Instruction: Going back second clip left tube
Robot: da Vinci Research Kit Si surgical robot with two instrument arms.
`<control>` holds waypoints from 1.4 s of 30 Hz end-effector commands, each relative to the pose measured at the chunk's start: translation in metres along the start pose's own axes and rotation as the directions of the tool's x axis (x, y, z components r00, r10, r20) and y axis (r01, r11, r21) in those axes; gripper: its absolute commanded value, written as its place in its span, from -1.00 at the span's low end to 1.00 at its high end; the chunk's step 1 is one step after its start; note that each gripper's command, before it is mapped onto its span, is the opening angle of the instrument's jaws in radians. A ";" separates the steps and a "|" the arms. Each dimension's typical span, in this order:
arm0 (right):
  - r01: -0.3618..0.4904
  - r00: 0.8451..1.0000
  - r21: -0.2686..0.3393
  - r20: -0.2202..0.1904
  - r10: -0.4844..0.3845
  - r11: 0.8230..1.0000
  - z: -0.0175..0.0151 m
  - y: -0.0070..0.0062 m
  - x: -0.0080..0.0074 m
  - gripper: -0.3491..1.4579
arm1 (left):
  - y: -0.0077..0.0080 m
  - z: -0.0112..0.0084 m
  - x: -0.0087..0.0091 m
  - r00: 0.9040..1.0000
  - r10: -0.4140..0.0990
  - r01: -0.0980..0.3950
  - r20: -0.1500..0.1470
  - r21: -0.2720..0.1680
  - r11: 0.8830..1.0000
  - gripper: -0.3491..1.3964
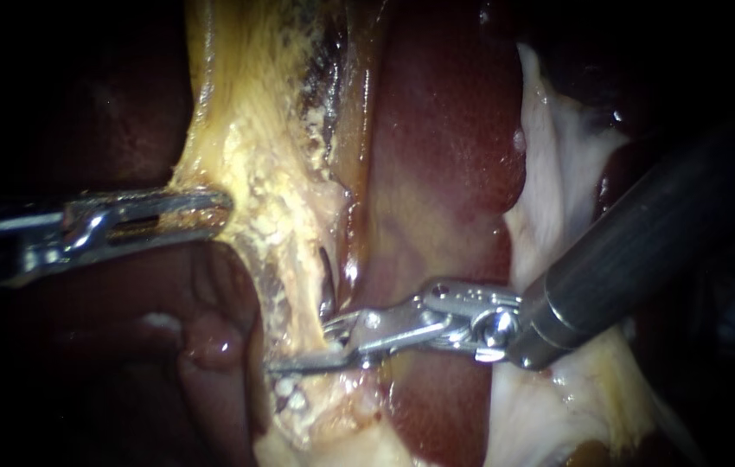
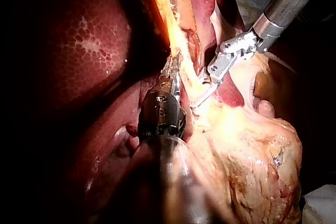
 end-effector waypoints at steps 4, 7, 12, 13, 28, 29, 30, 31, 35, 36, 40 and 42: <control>0.000 1.000 -0.002 -0.001 0.000 1.000 0.0000 -0.0002 0.0000 -0.96 | -0.0001 -0.0001 0.0000 1.000 0.000 0.000 0.000 0.000 1.000 -1.00; 0.000 1.000 0.000 0.000 0.000 1.000 0.0001 -0.0001 0.0001 -0.29 | -0.0001 -0.0001 0.0000 1.000 0.000 0.000 0.000 0.000 1.000 -1.00; 0.006 1.000 -0.029 -0.012 -0.006 1.000 0.0000 0.0000 0.0001 -0.01 | -0.0001 -0.0001 0.0000 1.000 0.000 0.000 0.000 0.000 1.000 -1.00; 0.017 1.000 -0.029 -0.012 -0.018 0.999 0.0000 0.0000 0.0001 -0.01 | -0.0001 -0.0001 0.0000 1.000 0.000 0.000 0.000 0.000 1.000 -1.00; 0.240 0.970 -0.093 -0.025 -0.243 0.966 -0.0041 0.0002 0.0017 0.05 | -0.0003 -0.0004 0.0001 1.000 -0.001 0.001 0.000 -0.001 1.000 -1.00; 0.244 0.969 -0.097 -0.025 -0.248 0.965 -0.0046 0.0000 0.0019 0.05 | -0.0003 -0.0004 0.0001 1.000 -0.001 0.001 0.000 -0.001 1.000 -1.00; 0.249 0.967 -0.096 -0.024 -0.252 0.964 -0.0049 0.0000 0.0020 0.05 | -0.0003 -0.0004 0.0001 1.000 -0.001 0.001 0.000 -0.001 1.000 -1.00; 0.247 0.968 -0.098 -0.025 -0.251 0.964 -0.0052 -0.0001 0.0021 0.05 | -0.0003 -0.0004 0.0001 1.000 -0.001 0.001 0.000 -0.001 1.000 -1.00; 0.260 0.964 -0.092 -0.024 -0.263 0.961 -0.0068 -0.0009 0.0026 0.05 | -0.0003 -0.0004 0.0002 1.000 0.000 0.000 0.000 -0.001 1.000 -1.00; 0.275 0.960 -0.089 -0.023 -0.278 0.957 -0.0073 -0.0013 0.0028 0.05 | -0.0003 -0.0004 0.0002 1.000 0.000 0.000 0.000 -0.001 1.000 -1.00; 0.338 0.940 -0.104 -0.021 -0.342 0.935 -0.0096 -0.0025 0.0041 0.05 | -0.0002 -0.0004 0.0002 1.000 0.000 0.000 0.000 -0.001 1.000 -1.00; 0.372 0.926 -0.116 -0.018 -0.377 0.921 -0.0109 -0.0032 0.0050 0.05 | -0.0003 -0.0003 0.0003 1.000 0.000 0.000 0.001 -0.002 1.000 -1.00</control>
